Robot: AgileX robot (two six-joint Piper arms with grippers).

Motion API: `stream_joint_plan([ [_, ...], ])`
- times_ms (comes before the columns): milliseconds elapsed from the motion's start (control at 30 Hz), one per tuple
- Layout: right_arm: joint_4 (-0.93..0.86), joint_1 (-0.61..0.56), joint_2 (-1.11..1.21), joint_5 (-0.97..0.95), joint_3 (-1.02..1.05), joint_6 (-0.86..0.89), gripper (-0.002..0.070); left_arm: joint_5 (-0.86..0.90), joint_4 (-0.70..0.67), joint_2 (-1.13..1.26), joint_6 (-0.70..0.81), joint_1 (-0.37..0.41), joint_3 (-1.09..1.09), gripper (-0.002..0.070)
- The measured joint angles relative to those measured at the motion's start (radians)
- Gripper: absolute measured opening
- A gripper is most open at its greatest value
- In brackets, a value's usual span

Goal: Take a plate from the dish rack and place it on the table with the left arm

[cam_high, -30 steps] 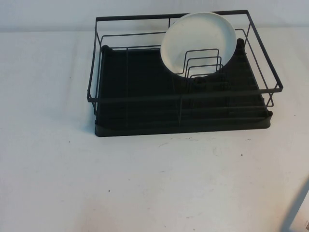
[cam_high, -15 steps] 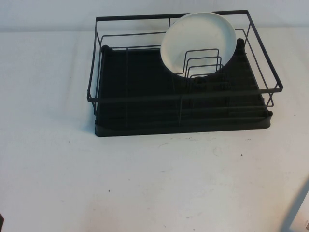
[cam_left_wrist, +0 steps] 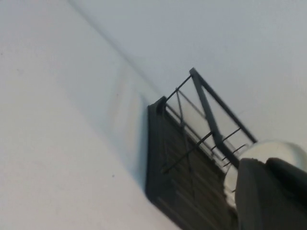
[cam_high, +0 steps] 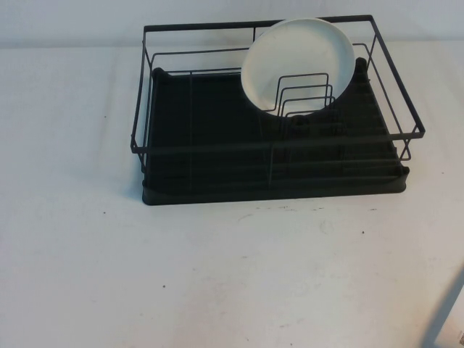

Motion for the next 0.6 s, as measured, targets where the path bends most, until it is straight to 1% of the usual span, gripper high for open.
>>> stream_joint_plan([
  [133,0.0,0.0,0.0,0.0,0.0,0.0,-0.002,-0.085,-0.112,0.0,-0.06,0.0,0.0,-0.0003],
  [233,0.0,0.0,0.0,0.0,0.0,0.0,-0.002,-0.121,-0.136,0.0,-0.068,0.0,0.0,-0.0003],
  [300,0.0,0.0,0.0,0.0,0.0,0.0,-0.002,-0.111,-0.139,0.0,-0.068,0.0,0.0,-0.0003],
  [367,0.0,0.0,0.0,0.0,0.0,0.0,-0.002,-0.044,-0.12,0.0,-0.042,0.0,-0.006,-0.0003],
  [467,0.0,0.0,0.0,0.0,0.0,0.0,-0.002,0.185,-0.061,0.031,0.074,-0.006,-0.1,-0.0003],
  [600,0.0,0.0,0.0,0.0,0.0,0.0,-0.002,0.464,0.028,0.221,0.277,-0.007,-0.351,-0.0003],
])
